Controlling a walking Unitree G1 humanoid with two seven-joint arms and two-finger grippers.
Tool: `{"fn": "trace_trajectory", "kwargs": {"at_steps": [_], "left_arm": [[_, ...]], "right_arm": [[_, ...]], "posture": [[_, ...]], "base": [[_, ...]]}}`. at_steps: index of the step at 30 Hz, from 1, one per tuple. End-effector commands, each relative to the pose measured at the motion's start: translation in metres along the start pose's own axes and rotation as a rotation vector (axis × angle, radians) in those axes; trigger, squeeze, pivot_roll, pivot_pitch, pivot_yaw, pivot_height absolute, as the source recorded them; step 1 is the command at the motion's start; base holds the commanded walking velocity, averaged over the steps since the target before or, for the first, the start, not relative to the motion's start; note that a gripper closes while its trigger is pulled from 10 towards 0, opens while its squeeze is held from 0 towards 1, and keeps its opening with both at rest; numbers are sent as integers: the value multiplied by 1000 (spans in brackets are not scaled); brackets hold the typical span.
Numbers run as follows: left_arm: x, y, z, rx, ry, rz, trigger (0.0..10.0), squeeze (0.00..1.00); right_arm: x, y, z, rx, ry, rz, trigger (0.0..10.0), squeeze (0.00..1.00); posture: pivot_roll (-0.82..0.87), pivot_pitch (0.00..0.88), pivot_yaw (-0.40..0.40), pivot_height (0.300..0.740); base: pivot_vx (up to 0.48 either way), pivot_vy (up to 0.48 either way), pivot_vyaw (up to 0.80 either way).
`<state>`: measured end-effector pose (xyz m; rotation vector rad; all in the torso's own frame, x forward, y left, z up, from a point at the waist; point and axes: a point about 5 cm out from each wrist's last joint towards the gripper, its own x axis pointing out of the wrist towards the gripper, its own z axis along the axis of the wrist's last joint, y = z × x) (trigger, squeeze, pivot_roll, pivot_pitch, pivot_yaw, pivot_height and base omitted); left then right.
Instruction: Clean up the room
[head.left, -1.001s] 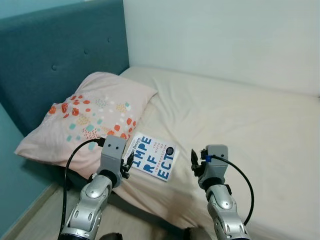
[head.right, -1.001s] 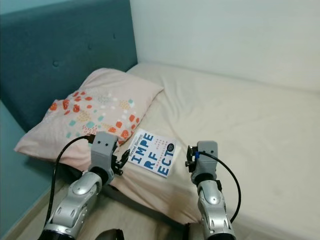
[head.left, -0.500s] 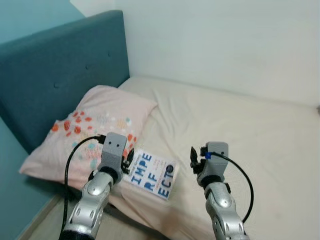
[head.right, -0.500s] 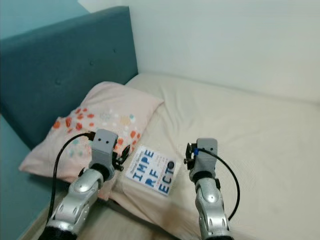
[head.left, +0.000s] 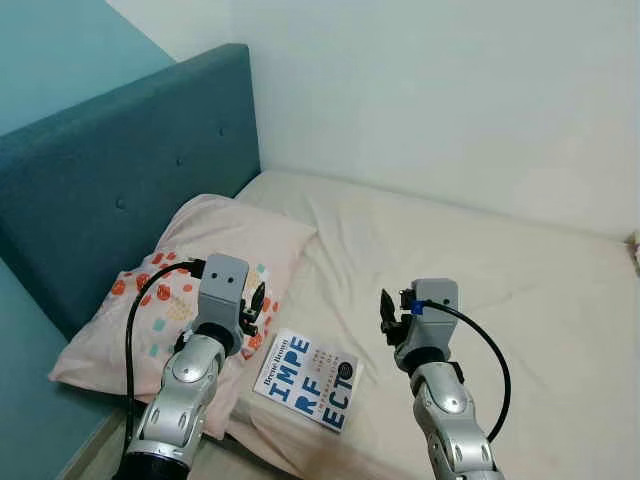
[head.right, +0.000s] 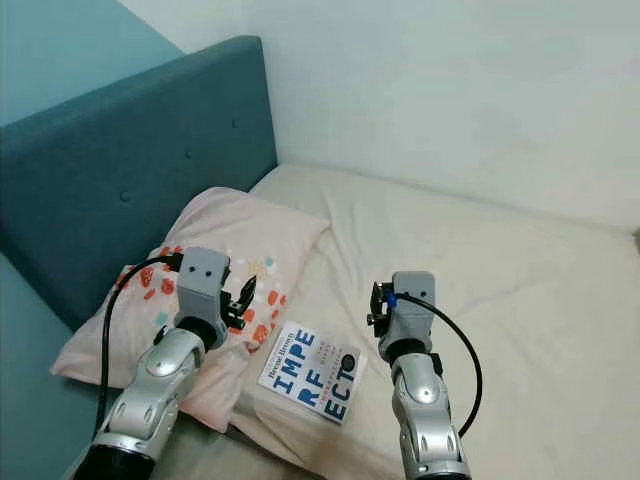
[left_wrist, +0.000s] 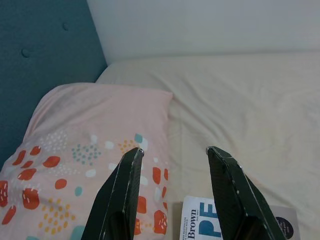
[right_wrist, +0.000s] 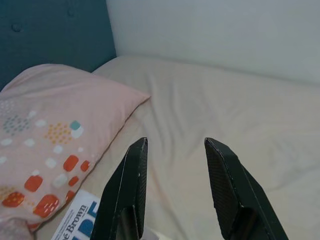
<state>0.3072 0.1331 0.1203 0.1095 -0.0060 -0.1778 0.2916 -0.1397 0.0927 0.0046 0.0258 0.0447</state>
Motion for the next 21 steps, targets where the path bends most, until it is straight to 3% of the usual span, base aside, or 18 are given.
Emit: {"fn": "trace_trajectory", "kwargs": {"at_steps": [1, 7, 21], "left_arm": [[-1, -1, -2, -17, 5, 4, 10000, 0], [0, -1, -2, -44, 1, 7, 10000, 0], [3, 0, 1, -56, -13, 7, 10000, 0]], "right_arm": [[-1, 2, 0, -4, 12, 9, 10000, 0], [-1, -2, 0, 13, 22, -6, 10000, 0], [-3, -4, -3, 43, 59, -26, 10000, 0]], "posture": [[-2, 0, -31, 740], [-2, 0, -34, 740], [-4, 0, -27, 740]], "base": [[0, 0, 0], [0, 0, 0], [0, 0, -800]]}}
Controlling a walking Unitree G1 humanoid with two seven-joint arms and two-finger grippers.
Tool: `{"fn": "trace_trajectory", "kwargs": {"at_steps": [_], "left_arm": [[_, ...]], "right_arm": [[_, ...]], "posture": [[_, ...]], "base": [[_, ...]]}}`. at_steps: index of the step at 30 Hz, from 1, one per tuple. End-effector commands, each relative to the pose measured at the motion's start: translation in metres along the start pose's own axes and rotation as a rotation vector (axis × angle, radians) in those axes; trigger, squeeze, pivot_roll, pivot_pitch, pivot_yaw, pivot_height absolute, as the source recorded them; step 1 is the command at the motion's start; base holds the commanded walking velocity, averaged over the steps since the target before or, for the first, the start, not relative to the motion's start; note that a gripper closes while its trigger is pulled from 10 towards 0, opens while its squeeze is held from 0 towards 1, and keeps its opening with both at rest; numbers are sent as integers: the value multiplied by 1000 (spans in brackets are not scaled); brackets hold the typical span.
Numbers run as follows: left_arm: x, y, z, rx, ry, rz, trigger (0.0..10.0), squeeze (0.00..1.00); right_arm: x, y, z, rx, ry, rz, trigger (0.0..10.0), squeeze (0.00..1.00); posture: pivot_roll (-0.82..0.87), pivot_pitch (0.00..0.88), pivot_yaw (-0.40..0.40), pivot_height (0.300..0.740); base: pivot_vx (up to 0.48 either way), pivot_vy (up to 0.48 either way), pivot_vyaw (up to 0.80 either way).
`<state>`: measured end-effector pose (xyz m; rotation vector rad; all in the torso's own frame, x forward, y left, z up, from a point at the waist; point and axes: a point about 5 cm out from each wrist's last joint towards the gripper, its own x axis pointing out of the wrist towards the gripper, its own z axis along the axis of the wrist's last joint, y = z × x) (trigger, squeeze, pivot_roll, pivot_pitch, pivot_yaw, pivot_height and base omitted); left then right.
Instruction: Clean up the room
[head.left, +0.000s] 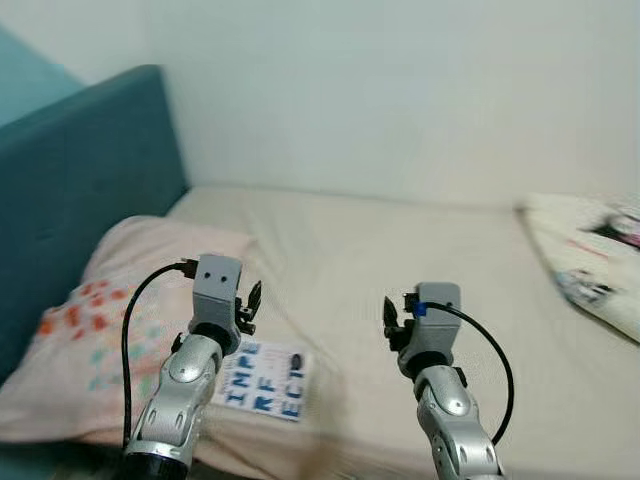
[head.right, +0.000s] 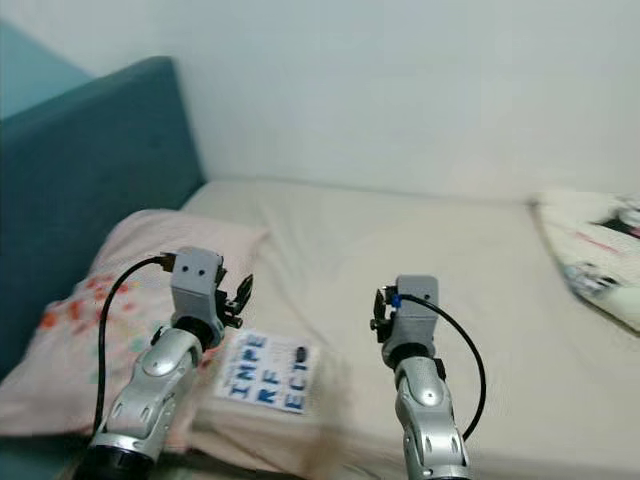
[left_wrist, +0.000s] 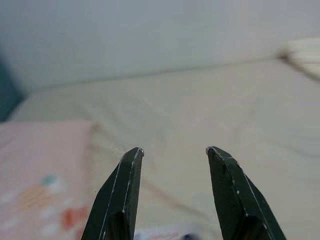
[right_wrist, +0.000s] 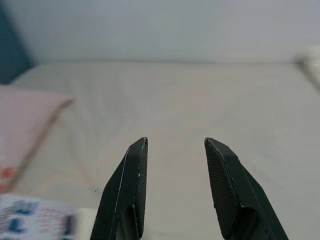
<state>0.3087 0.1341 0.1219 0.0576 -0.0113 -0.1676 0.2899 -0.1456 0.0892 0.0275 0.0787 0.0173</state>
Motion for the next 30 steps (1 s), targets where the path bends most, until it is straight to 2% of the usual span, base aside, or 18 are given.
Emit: {"fn": "trace_trajectory", "kwargs": {"at_steps": [1, 7, 11, 21, 30], "left_arm": [[2, -1, 0, -8, -4, -2, 10000, 0], [3, -2, 2, 5, -12, -10, 10000, 0], [3, 0, 2, -18, -10, 2, 10000, 0], [1, 0, 1, -78, -7, 26, 10000, 0], [-1, -4, 0, -96, -8, 24, 10000, 0]], "right_arm": [[-1, 2, 0, 18, 9, 5, 10000, 0], [-1, 1, -1, 28, 13, 7, 10000, 0], [-1, 3, 1, 28, 3, 29, 10000, 0], [1, 6, 4, -8, 0, 78, 10000, 0], [2, 5, 4, -19, -2, 93, 10000, 0]], "posture": [[-4, 0, -25, 740], [-3, 0, -27, 740], [-6, 0, -27, 740], [-4, 0, -43, 740], [-7, 0, -49, 740]], "base": [[0, 0, -800], [0, 0, -800], [0, 0, -800], [0, 0, 0], [0, -452, 0]]}}
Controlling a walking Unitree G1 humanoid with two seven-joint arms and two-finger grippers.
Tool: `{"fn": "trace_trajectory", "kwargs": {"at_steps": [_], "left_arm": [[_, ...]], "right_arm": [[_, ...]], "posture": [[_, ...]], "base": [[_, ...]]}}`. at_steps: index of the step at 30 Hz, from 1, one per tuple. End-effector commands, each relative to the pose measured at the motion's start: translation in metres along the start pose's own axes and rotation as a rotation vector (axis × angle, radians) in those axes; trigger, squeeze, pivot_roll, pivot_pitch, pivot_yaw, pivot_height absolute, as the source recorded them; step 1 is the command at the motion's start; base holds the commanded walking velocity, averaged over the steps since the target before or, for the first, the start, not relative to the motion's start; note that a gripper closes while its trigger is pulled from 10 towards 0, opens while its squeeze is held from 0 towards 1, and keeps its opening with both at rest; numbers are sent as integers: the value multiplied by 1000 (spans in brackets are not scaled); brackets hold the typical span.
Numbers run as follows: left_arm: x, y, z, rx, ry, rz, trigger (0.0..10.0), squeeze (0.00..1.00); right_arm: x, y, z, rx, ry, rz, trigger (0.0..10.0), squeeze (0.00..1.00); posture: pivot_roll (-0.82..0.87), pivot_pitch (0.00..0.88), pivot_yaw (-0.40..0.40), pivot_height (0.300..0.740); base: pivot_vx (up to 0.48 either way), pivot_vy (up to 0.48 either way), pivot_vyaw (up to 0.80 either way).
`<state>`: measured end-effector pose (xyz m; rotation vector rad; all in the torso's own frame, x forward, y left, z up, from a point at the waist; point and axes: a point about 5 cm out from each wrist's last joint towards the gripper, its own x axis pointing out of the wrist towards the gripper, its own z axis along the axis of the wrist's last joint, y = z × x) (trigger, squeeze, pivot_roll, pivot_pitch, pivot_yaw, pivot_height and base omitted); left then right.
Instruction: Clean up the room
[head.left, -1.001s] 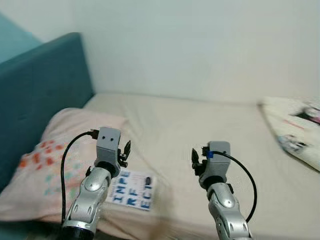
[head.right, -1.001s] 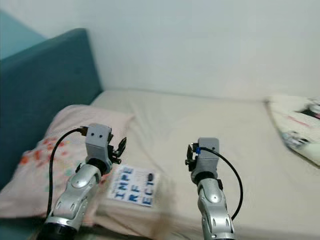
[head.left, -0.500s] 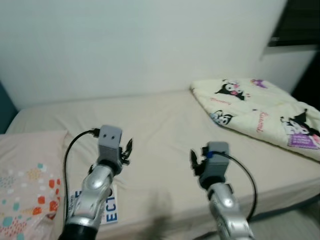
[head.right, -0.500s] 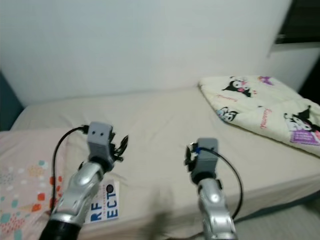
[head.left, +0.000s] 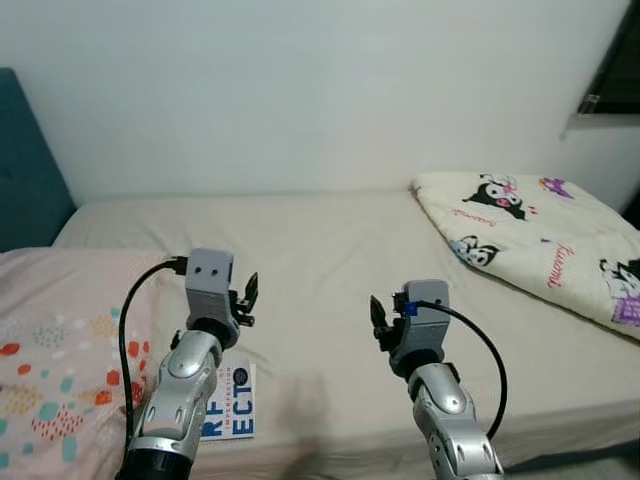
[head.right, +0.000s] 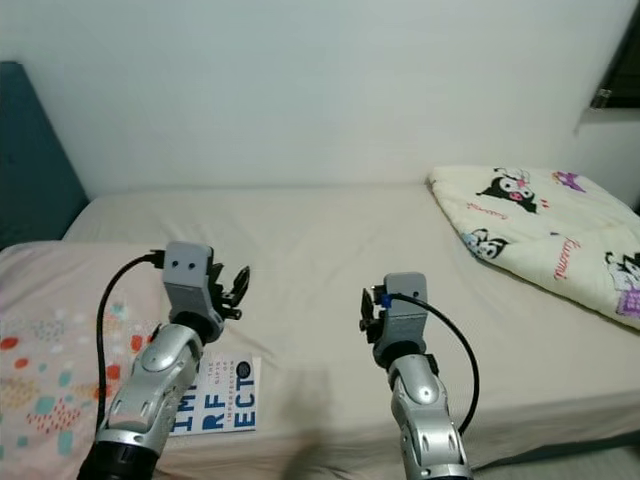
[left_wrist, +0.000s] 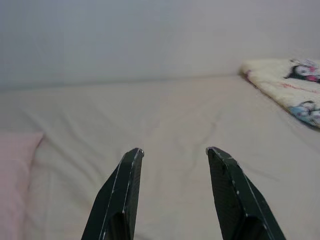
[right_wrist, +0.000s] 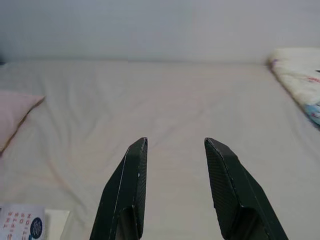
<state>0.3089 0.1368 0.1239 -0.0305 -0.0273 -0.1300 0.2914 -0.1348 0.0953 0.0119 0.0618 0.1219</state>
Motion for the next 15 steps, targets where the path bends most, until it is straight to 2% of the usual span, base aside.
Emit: {"fn": "trace_trajectory", "kwargs": {"at_steps": [1, 11, 15], "left_arm": [[-1, -7, -3, -10, 15, -13, 10000, 0], [-1, -8, -3, -12, 18, -15, 10000, 0], [-1, -6, -3, -13, 21, -10, 10000, 0]], "right_arm": [[0, -6, -2, 2, 13, -11, 10000, 0], [-1, -6, -2, 2, 19, -10, 10000, 0], [0, -6, -1, -29, 17, -4, 10000, 0]], "posture": [[-7, 0, -49, 740], [-9, 0, -50, 740], [-7, 0, -50, 740]], "base": [[0, -480, 0], [0, -480, 0], [0, -480, 0]]}}
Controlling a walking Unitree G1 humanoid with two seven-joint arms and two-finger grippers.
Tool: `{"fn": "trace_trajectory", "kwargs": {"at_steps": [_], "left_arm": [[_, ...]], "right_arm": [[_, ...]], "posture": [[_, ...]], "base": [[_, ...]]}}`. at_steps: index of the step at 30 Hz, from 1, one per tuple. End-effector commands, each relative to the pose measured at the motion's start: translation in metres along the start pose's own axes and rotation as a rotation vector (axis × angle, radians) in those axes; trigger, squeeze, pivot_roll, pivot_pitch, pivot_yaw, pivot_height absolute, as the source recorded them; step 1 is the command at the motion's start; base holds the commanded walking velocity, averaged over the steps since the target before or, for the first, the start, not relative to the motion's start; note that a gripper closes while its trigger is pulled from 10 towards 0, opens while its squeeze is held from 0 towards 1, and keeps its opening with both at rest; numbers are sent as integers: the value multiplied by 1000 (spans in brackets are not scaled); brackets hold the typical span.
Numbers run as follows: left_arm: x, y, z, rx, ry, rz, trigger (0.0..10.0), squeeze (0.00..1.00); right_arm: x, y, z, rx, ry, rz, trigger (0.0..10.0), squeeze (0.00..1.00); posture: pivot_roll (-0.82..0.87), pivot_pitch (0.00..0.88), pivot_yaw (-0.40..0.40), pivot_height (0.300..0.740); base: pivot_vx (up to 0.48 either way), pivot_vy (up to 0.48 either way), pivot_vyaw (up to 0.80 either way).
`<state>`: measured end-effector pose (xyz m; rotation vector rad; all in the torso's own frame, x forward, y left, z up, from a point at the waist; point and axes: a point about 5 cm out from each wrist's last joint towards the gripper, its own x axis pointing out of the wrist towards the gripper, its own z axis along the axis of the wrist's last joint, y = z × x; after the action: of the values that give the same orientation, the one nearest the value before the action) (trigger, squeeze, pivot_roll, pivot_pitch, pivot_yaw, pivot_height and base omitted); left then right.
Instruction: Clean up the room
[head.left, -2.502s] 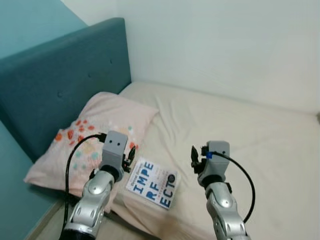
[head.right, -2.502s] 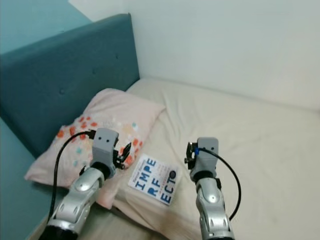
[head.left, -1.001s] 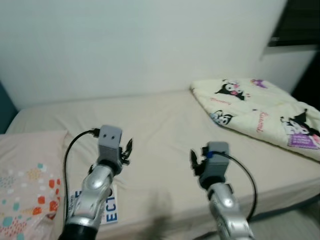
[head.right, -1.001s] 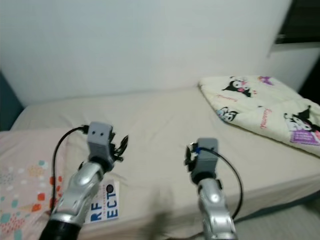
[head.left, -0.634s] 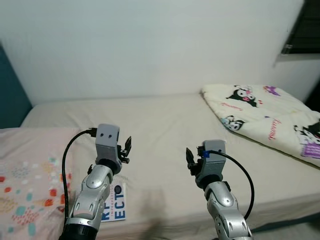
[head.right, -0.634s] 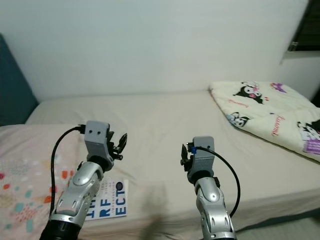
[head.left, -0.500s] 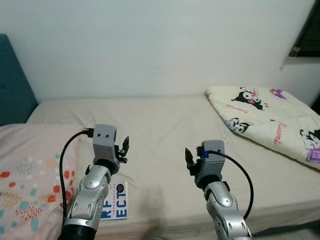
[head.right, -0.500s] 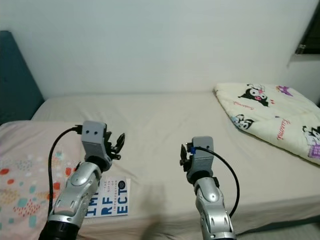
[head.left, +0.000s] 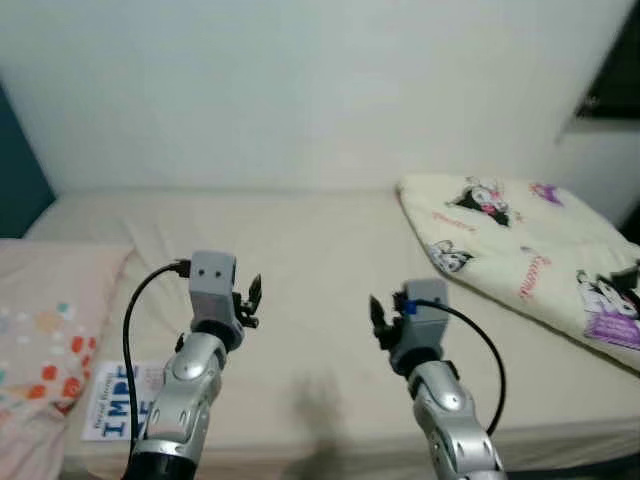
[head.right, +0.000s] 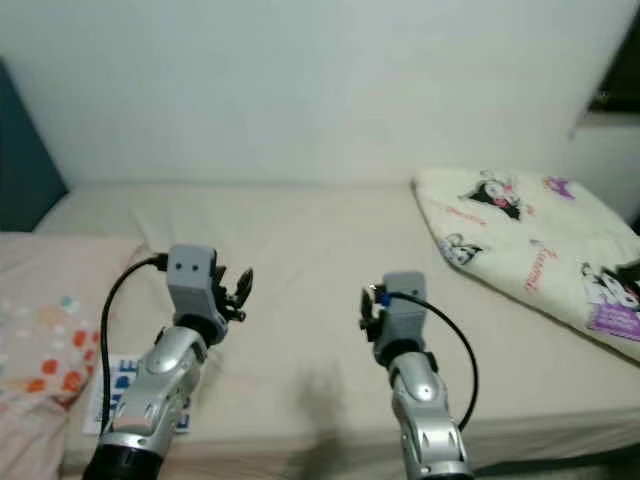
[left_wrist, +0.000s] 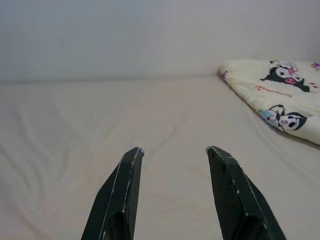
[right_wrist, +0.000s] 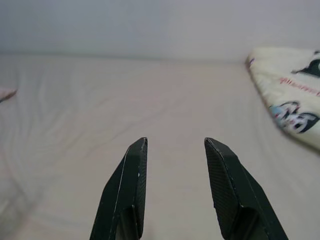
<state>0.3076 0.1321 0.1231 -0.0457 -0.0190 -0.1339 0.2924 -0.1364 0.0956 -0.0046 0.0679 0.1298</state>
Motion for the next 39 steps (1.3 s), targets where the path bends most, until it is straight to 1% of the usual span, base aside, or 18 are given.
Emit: {"fn": "trace_trajectory", "kwargs": {"at_steps": [1, 6, 8, 16, 21, 26, 27, 30, 34, 39], "left_arm": [[-1, -2, -2, 3, 14, -6, 10000, 0], [0, -1, -2, 4, 15, -7, 10000, 0], [0, -1, -2, 5, 15, -7, 10000, 0], [1, 0, -1, 14, 15, -14, 10000, 0], [2, 1, -1, 11, 20, -14, 10000, 0], [6, 4, 0, 39, 25, -15, 10000, 0], [7, 5, -1, 57, 37, -20, 10000, 0], [8, 7, -1, 71, 46, -26, 10000, 0], [7, 7, -1, 69, 45, -33, 10000, 0], [7, 4, -1, 71, 44, -53, 10000, 0]], "right_arm": [[0, -4, -1, -12, 10, -13, 10000, 0], [0, -5, -1, -13, 8, -18, 10000, 0], [0, -6, -1, 4, 5, -34, 10000, 0], [0, -7, -2, 12, 11, -37, 10000, 0], [1, -8, -2, 10, 12, -41, 10000, 0], [3, -8, -2, 11, 12, -47, 10000, 0], [3, -8, -2, 13, 10, -50, 10000, 0], [3, -7, -2, 20, 9, -58, 10000, 0], [1, -6, -4, 24, 14, -60, 10000, 0], [0, -6, -6, 26, 18, -64, 10000, 0]], "posture": [[-7, 0, -50, 740], [-7, 0, -48, 740], [-8, 0, -47, 740], [-7, 0, -43, 740], [-6, 0, -45, 740], [-4, 0, -39, 740], [0, 0, -32, 740], [3, 0, -25, 740], [6, 0, -19, 740], [9, 0, -14, 740]], "base": [[0, -480, 463], [0, -480, 733], [0, -480, 788], [0, -477, 0], [0, 0, 0], [0, 0, 0], [0, 480, 0], [0, 480, 0], [0, 480, 0], [0, 0, 0]]}}
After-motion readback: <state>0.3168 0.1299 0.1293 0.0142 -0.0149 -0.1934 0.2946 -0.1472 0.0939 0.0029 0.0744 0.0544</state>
